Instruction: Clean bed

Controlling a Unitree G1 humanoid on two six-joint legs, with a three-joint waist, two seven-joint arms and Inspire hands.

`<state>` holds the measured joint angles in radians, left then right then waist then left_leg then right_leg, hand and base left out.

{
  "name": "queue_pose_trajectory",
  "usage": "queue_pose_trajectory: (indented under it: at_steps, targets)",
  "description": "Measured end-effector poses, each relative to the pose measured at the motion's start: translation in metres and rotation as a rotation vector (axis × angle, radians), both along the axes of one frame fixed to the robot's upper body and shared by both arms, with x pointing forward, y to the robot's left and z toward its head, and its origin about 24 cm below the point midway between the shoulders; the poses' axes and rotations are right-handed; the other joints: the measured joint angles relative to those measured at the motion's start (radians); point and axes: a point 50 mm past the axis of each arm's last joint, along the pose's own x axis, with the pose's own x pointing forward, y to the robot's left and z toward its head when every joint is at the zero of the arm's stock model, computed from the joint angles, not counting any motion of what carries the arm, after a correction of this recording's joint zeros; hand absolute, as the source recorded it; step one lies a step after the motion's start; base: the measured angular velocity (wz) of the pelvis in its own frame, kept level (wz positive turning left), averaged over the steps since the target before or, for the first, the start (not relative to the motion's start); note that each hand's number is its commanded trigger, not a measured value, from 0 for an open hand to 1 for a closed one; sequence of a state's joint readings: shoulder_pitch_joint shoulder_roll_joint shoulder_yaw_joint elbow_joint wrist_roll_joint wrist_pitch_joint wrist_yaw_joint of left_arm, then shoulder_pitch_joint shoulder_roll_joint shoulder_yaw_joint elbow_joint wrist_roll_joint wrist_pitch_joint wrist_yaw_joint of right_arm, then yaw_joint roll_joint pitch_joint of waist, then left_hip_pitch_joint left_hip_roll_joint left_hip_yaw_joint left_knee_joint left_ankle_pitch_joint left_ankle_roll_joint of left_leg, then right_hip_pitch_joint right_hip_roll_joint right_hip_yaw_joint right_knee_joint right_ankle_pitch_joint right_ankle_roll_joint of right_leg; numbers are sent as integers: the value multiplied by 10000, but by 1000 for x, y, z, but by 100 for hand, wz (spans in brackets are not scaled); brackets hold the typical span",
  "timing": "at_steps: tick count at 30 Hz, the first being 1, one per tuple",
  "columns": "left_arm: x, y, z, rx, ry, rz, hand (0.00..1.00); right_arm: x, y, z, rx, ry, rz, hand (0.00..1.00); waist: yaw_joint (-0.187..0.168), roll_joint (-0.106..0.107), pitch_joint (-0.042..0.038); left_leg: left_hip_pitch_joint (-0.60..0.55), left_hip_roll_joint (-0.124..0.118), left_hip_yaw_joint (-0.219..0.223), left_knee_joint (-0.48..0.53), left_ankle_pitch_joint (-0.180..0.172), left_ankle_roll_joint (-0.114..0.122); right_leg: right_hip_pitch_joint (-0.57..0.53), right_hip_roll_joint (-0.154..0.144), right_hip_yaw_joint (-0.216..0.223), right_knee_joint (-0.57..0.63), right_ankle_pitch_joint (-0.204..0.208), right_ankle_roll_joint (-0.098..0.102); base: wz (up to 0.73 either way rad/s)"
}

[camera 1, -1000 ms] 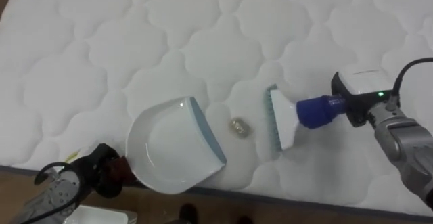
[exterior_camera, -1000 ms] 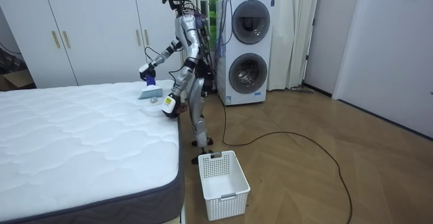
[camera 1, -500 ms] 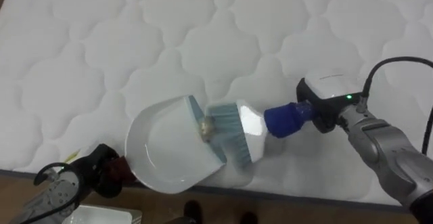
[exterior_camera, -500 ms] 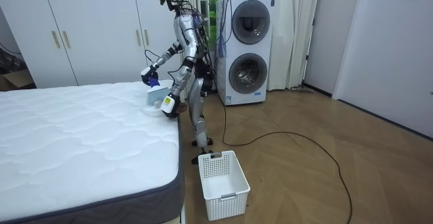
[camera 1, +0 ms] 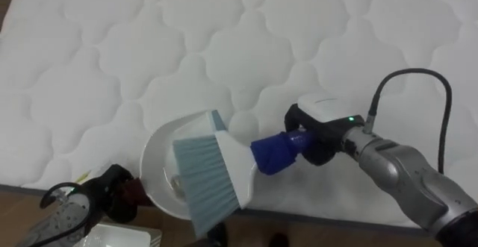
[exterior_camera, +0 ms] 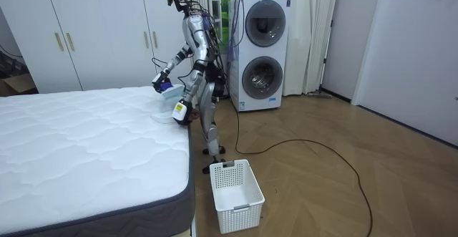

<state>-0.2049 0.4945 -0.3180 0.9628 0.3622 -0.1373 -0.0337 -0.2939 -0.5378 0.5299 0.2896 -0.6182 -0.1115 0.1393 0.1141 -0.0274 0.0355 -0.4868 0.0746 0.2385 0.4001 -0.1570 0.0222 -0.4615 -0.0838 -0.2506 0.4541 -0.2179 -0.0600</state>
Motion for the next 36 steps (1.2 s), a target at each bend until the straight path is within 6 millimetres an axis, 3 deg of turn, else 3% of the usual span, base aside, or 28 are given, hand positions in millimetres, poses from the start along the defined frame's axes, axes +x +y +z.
queue_pose_trajectory:
  at_steps: [10, 16, 23, 30, 32, 34, 36]
  targets:
    - [-2, -1, -1, -65, -36, -42, 100, 0, 8, 7, 707, 133, 319, 100, -22, 9, 6, -35, -4, 3, 104, 0, 3, -35, -33, 9, 94, -49, 2, 0]
    - [-8, -1, -3, -53, -183, 31, 100, 1, 2, 6, 1830, 82, -194, 100, -290, 9, 5, -7, -9, -89, 166, 3, 7, 132, -37, -134, 34, -52, 8, 6]
    - [-12, -1, -1, -194, -475, 142, 100, -6, -58, -22, 3688, 630, -3994, 100, -604, -4, -2, 230, -133, -191, 119, 20, 36, 466, -170, -301, -50, -161, 92, 10]
    - [-13, -11, 0, -716, -1280, 668, 100, -40, -110, -56, 5674, 874, -8140, 100, -849, -48, -58, 1147, -240, -197, -254, 19, 34, 1400, -179, -319, -424, -179, 196, 2]
    - [-12, -13, 1, -748, -1478, 708, 100, -45, -119, -61, 6177, 859, -8968, 89, -860, -48, -77, 1281, -251, -204, -277, 19, 34, 1536, -177, -292, -430, -179, 196, -4]
    - [-12, -15, 0, -785, -1578, 745, 100, -50, -125, -64, 6667, 778, -9740, 64, -860, -25, -103, 1551, -285, -223, -411, 20, 33, 1759, -176, -275, -531, -180, 208, -3]
    - [-13, -18, 1, -766, -1748, 638, 100, -54, -132, -65, 7217, 429, -10573, 57, -874, 3, -163, 1934, -330, -286, -623, 21, 30, 2157, -123, -276, -807, -137, 267, 0]
